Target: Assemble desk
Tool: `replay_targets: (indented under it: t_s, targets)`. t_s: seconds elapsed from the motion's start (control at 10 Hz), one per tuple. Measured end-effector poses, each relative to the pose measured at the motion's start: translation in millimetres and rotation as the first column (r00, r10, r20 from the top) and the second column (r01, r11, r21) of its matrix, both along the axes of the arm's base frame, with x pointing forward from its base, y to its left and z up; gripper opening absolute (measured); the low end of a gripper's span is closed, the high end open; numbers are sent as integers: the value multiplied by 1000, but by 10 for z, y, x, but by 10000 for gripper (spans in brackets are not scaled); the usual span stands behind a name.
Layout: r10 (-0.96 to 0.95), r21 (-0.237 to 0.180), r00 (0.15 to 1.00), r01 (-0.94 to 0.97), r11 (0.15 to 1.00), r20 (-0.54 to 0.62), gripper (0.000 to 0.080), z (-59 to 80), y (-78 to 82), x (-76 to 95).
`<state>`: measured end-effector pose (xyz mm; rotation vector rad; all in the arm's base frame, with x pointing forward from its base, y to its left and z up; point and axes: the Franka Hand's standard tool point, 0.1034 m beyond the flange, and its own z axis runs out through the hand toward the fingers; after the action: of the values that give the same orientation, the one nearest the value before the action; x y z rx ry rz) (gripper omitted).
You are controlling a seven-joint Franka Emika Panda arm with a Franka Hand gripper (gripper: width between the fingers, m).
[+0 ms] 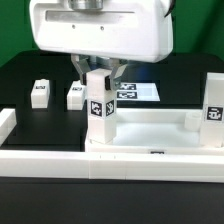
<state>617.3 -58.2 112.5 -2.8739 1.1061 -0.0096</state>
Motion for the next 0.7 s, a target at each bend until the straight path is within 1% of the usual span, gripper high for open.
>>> replay_targets:
  t_s: [0.2,0.4,0.5,0.6,0.7]
  targets:
    - [-163,5,987,163,987,-9,290,1,6,2]
    - [-110,5,994,110,994,-5,297,1,5,3]
    - [-81,4,997,81,997,-3,483,3,2,4]
    - [-38,3,999,38,999,-1,593,2,15,5]
    - [66,-3,998,-66,998,13,593,-1,14,14]
